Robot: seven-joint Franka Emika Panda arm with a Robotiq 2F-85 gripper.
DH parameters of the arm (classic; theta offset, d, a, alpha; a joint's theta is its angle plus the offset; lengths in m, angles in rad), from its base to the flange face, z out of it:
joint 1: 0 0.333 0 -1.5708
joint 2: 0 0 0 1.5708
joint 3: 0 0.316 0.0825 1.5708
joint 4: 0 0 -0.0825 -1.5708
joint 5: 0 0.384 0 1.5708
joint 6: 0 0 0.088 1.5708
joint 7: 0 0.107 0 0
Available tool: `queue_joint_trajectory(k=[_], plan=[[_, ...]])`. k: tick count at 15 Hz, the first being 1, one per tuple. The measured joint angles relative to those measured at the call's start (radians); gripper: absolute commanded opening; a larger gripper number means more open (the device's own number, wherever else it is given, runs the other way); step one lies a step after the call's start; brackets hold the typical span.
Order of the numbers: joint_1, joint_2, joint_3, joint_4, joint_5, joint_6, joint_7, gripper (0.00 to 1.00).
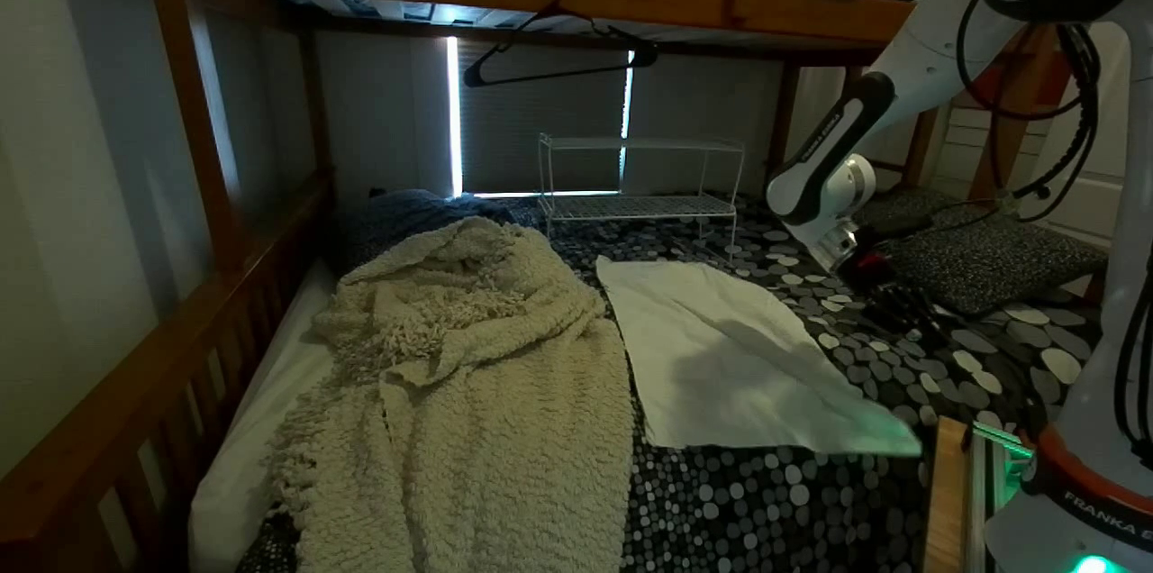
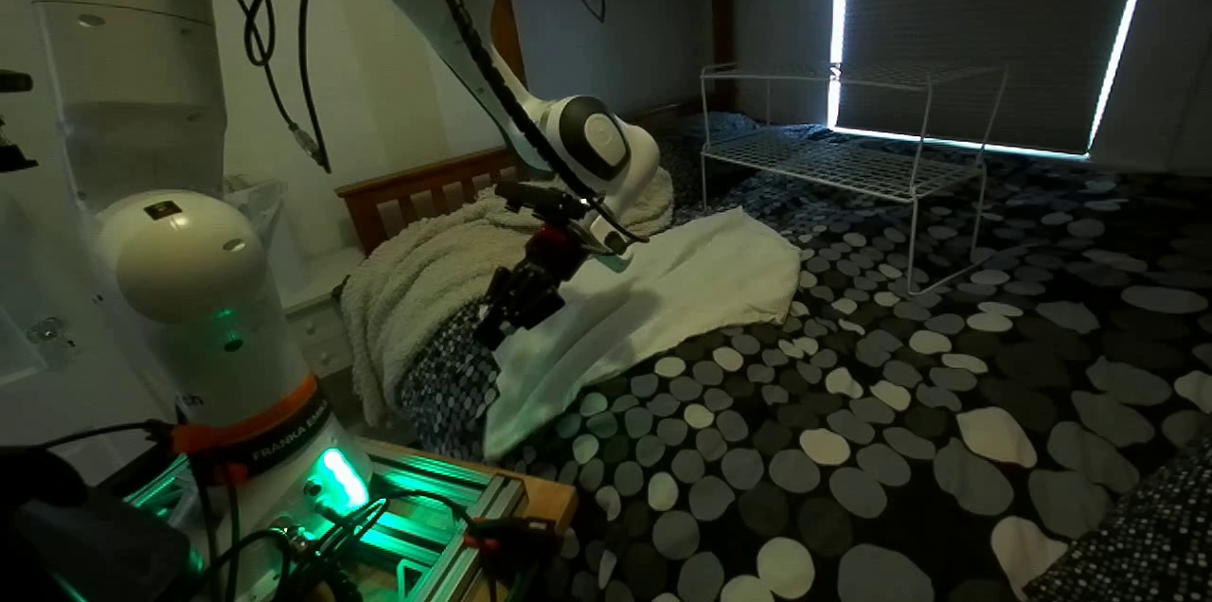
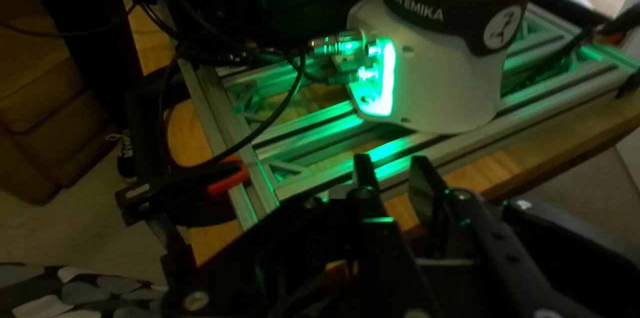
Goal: Lay out the white pillowcase on the bed
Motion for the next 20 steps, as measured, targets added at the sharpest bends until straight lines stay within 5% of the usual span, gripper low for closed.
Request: queue_joint_trajectory(k=[6, 13, 20], plan=[[-0.001, -0.01, -0.009, 0.069, 0.007, 0.258, 0.088, 0.99], [-0.006, -0.102, -0.02, 0.098, 0.068, 0.517, 0.116, 1.0], [-0.006, -0.14, -0.016, 0.087, 0.297, 0.86, 0.1, 1.0]])
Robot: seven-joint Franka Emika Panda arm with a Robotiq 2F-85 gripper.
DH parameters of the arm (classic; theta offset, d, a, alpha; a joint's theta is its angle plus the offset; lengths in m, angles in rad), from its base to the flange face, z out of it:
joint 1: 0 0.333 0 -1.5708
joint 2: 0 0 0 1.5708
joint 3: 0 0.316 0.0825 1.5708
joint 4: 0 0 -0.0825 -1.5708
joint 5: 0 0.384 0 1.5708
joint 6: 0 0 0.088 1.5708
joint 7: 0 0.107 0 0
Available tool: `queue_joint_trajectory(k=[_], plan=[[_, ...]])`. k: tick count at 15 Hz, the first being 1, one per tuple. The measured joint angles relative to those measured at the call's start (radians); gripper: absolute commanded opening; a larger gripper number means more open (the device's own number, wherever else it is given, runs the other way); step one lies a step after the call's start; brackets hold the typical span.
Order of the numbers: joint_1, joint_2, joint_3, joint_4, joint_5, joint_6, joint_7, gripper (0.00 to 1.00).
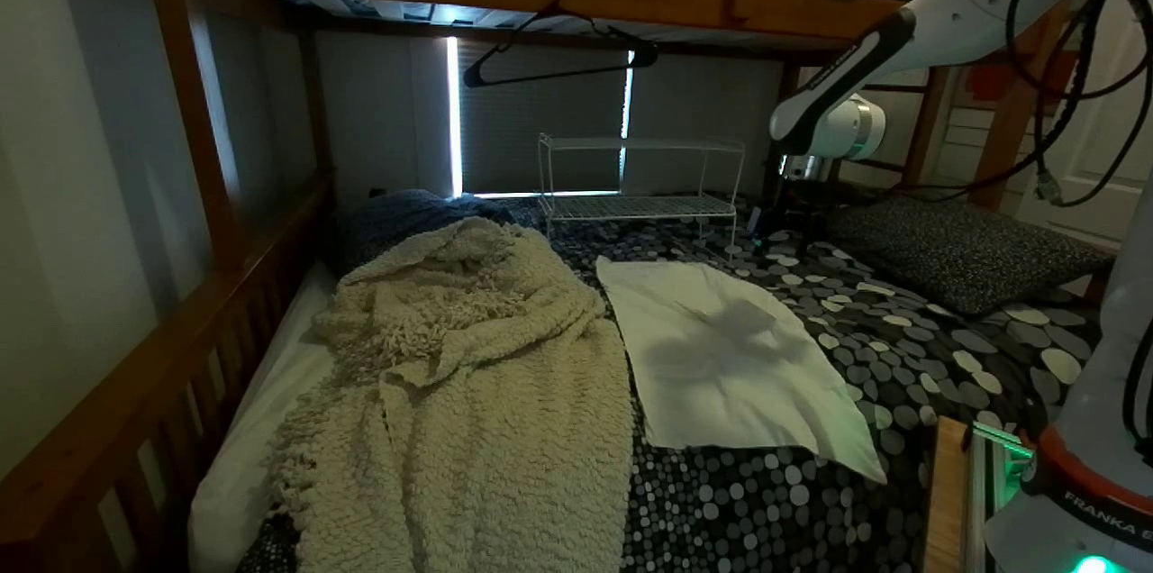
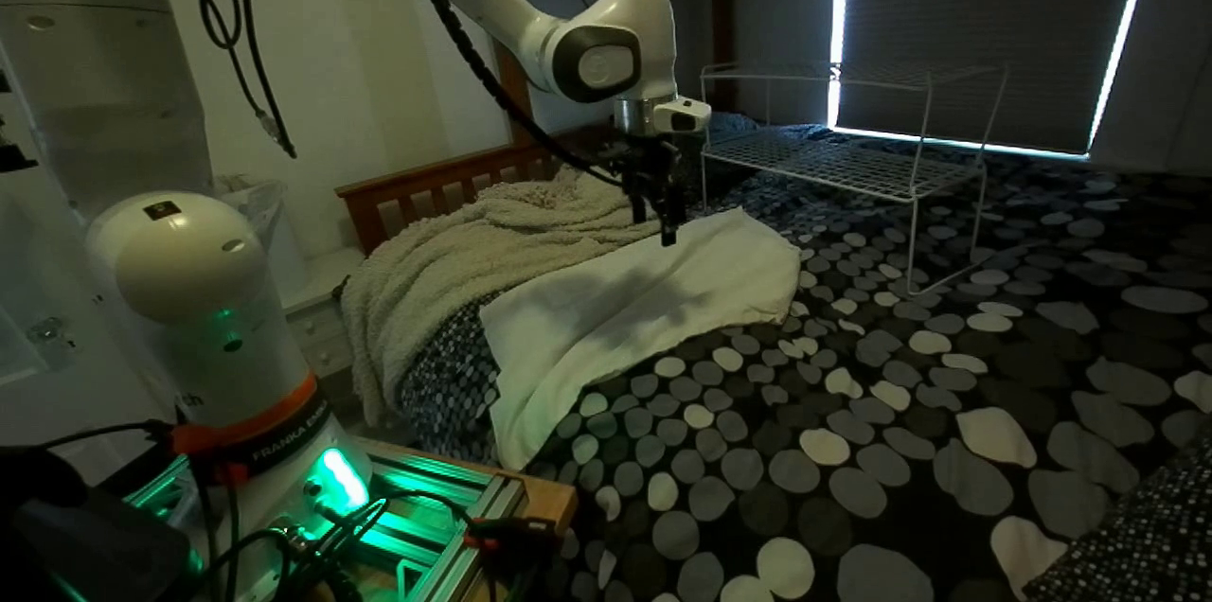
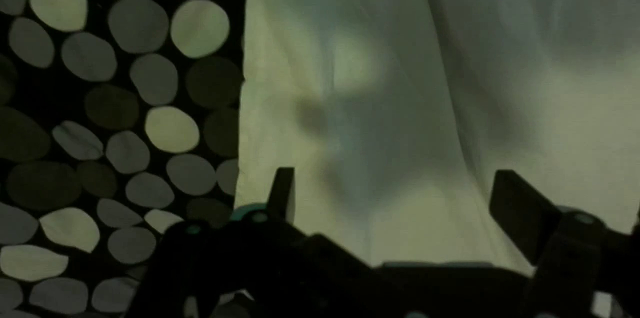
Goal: Lay out the white pillowcase on the bed
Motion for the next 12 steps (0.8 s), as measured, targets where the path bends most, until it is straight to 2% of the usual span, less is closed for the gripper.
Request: queue_joint_trajectory(k=[4, 7, 9, 12], plan=[[0.001, 0.0, 0.023, -0.005, 0.162, 0.237, -0.094, 1.0], [-0.001, -0.001, 0.055, -0.004, 0.321, 0.417, -0.224, 1.0], [-0.004, -0.001, 0.067, -0.001, 0.388, 0.462, -0.29, 1.0], [-0.007, -0.001, 0.069, 0.0, 0.394, 0.465, -0.297, 1.0]])
